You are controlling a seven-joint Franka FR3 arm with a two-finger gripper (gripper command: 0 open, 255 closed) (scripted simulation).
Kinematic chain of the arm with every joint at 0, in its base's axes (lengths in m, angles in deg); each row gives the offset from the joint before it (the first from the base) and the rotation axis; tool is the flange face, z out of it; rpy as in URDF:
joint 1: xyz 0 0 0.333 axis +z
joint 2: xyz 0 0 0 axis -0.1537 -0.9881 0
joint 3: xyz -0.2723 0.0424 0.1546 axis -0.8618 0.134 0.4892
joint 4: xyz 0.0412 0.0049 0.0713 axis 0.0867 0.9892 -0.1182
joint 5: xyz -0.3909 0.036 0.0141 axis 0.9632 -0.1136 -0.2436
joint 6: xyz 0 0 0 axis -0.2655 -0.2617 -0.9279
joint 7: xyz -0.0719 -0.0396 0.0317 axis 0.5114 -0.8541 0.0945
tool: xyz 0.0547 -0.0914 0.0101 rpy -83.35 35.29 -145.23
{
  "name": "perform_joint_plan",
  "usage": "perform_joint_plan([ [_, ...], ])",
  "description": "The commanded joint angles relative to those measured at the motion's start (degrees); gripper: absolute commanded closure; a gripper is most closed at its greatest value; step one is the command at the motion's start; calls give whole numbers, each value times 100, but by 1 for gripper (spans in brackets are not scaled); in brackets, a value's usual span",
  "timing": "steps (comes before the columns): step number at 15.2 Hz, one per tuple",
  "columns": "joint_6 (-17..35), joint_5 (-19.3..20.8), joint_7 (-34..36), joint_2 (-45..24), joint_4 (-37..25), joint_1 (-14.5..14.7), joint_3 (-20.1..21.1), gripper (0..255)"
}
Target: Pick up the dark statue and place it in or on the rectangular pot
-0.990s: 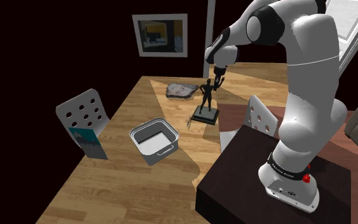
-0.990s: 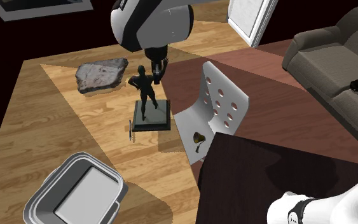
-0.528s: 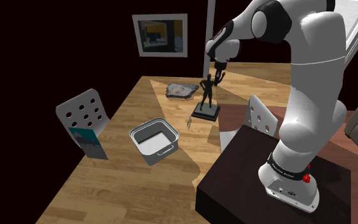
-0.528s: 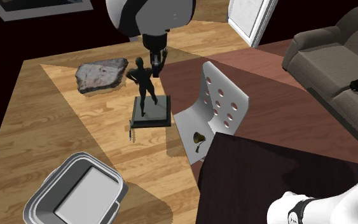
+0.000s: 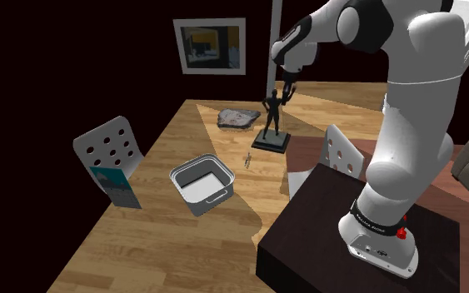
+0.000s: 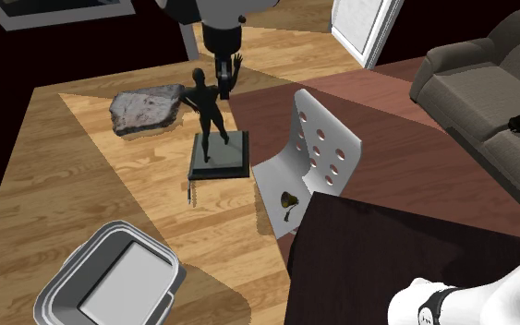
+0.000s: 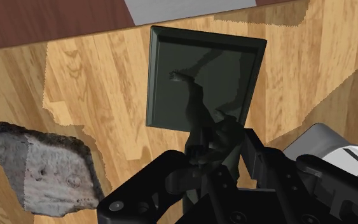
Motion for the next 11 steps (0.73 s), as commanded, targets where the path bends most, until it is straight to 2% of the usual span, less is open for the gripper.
perform_joint_plan([
  [1, -125, 45, 35, 61, -80, 7, -20, 255],
  [10, -646, 241, 194, 337, -360, 49, -88, 255],
  [11, -637, 301, 342, 430, -283, 150, -61, 255],
])
